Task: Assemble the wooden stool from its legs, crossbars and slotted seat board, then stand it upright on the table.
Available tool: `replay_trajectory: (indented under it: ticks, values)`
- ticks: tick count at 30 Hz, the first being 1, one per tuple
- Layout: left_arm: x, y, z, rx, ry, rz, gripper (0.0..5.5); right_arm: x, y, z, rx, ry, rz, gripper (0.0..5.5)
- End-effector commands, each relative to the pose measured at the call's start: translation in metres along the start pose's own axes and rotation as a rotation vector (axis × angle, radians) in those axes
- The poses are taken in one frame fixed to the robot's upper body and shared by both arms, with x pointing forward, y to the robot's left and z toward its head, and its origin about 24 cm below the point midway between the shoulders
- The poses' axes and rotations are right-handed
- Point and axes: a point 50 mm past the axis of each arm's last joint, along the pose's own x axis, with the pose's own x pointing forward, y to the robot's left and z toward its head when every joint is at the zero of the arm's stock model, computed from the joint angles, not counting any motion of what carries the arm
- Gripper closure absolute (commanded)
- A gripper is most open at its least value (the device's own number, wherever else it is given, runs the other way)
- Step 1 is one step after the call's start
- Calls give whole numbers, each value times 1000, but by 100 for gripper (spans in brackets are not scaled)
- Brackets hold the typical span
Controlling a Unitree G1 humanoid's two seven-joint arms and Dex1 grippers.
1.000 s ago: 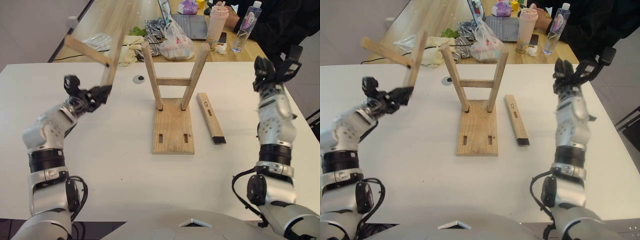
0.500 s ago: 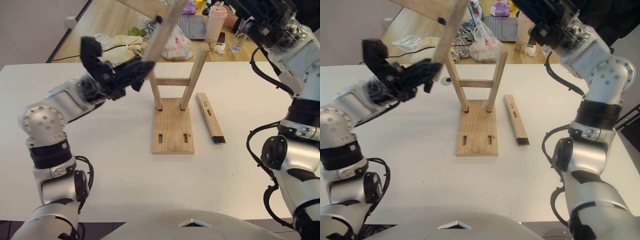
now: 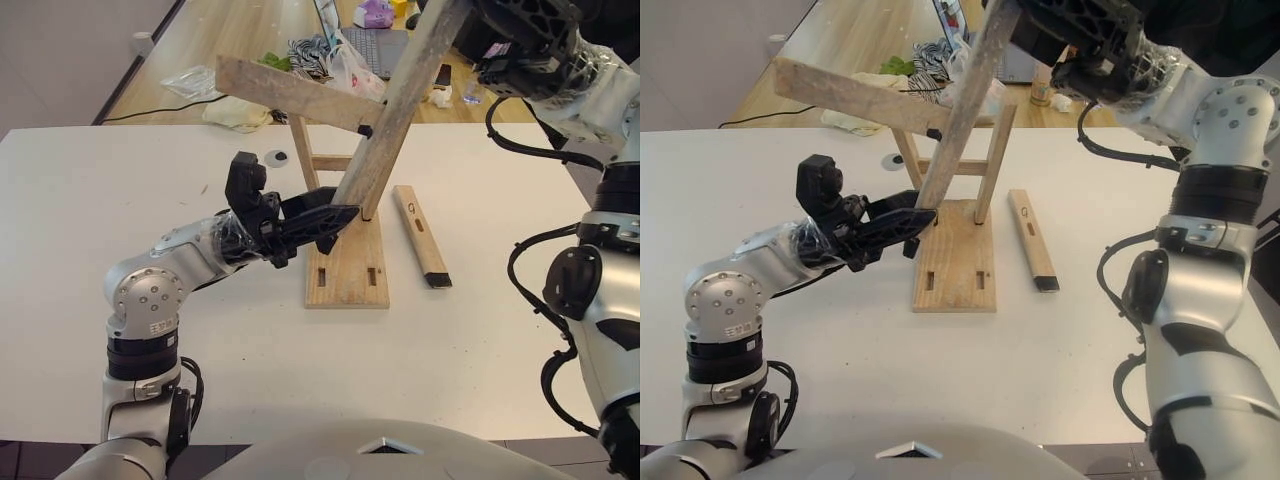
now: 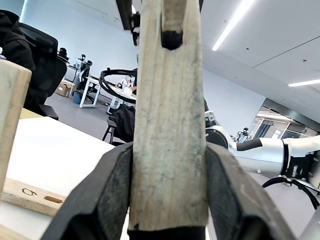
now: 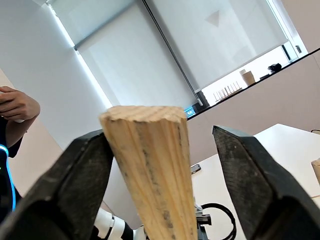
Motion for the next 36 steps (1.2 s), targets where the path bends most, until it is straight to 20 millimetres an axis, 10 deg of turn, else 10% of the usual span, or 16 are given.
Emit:
replay_trajectory:
  ticks: [1,21,36]
  values:
    - [0,4,-2,27,2,34,351,1,6,5,-7,60,-2,267]
    - [-31,29,8,-43,-136,241,253,-58,-24,-4,-86,-78,-234,342]
    - [-55,38,-1,-62,-111,393,253,-94,-45,-68,-233,82,-393,344]
